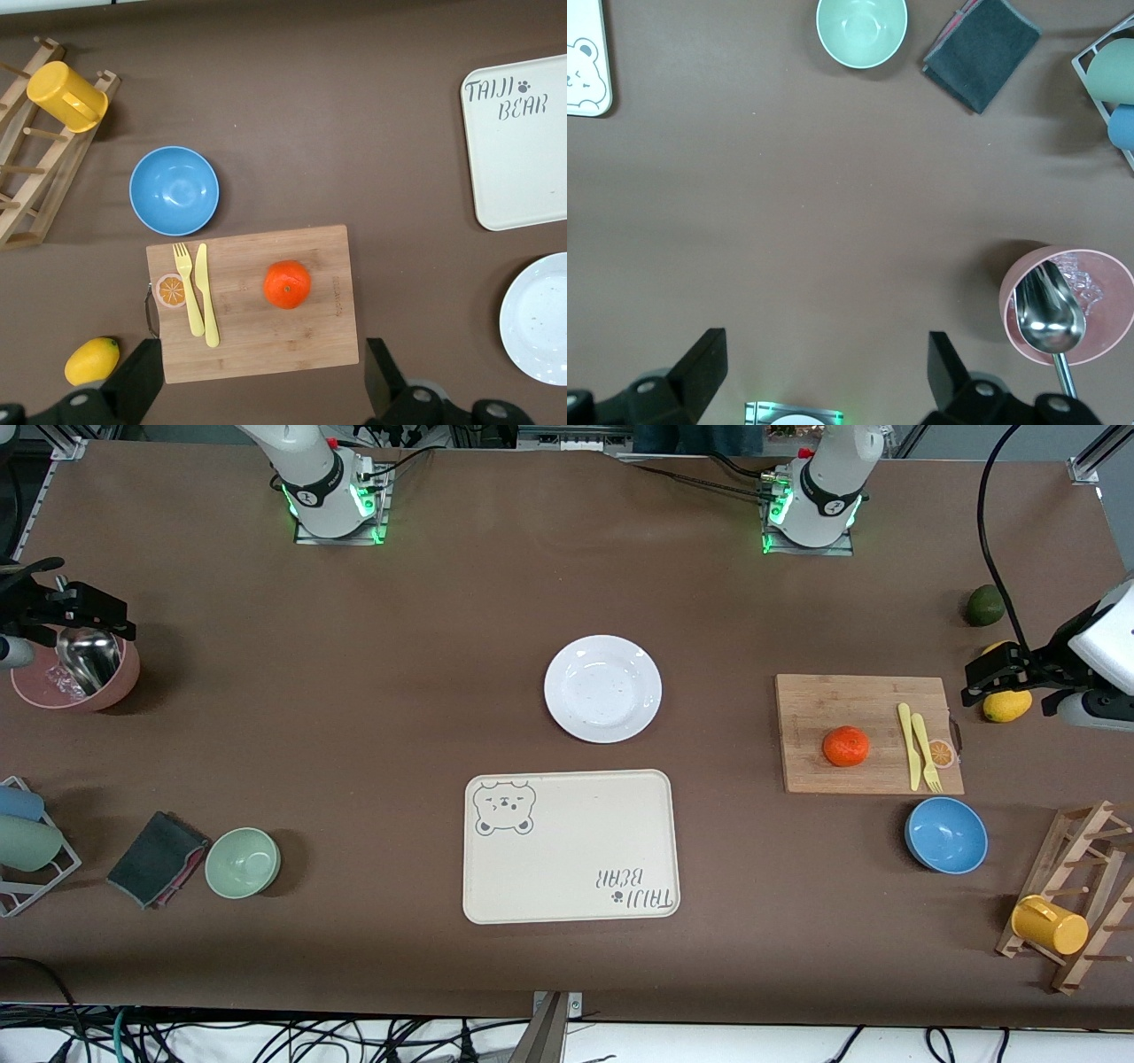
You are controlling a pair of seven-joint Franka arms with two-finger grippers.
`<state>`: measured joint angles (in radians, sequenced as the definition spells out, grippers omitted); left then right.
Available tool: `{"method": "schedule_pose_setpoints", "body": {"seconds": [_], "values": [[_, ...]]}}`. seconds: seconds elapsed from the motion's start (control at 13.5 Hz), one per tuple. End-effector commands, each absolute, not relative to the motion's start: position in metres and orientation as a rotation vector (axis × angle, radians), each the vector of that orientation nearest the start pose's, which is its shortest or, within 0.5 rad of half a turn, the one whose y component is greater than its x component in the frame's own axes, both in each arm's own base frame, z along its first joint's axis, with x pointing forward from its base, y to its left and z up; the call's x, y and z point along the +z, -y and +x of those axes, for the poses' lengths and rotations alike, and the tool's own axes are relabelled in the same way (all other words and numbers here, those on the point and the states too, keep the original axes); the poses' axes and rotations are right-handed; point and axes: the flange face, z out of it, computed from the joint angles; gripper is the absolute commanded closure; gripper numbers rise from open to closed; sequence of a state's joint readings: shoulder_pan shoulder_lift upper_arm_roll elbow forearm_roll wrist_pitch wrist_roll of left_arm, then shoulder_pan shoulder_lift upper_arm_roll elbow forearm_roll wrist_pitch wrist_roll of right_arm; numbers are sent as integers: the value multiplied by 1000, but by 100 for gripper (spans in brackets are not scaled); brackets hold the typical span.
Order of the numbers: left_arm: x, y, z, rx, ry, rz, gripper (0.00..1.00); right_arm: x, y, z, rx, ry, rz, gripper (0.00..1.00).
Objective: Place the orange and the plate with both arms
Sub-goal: 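Reach the left gripper down over the orange on the cutting board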
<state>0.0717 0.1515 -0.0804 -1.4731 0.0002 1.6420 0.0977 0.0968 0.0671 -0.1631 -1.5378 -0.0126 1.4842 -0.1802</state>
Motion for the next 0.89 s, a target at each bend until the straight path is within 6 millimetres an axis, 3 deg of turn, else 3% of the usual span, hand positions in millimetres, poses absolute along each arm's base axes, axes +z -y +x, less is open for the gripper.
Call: {"method": "schedule_pose_setpoints", "body": {"seconds": [0.0,0.3,0.37,0.82], "values": [[576,10,610,27,-216,-3145,0,601,36,562,193,168,-3122,0],[517,8,627,191,-221,-3122,0,600,37,563,193,165,-3123,0],[493,6,627,267,-240,-3073,0,598,37,564,193,165,-3123,0],[415,11,629,436,-271,-3032,0,595,39,565,202,165,-3119,0]]}}
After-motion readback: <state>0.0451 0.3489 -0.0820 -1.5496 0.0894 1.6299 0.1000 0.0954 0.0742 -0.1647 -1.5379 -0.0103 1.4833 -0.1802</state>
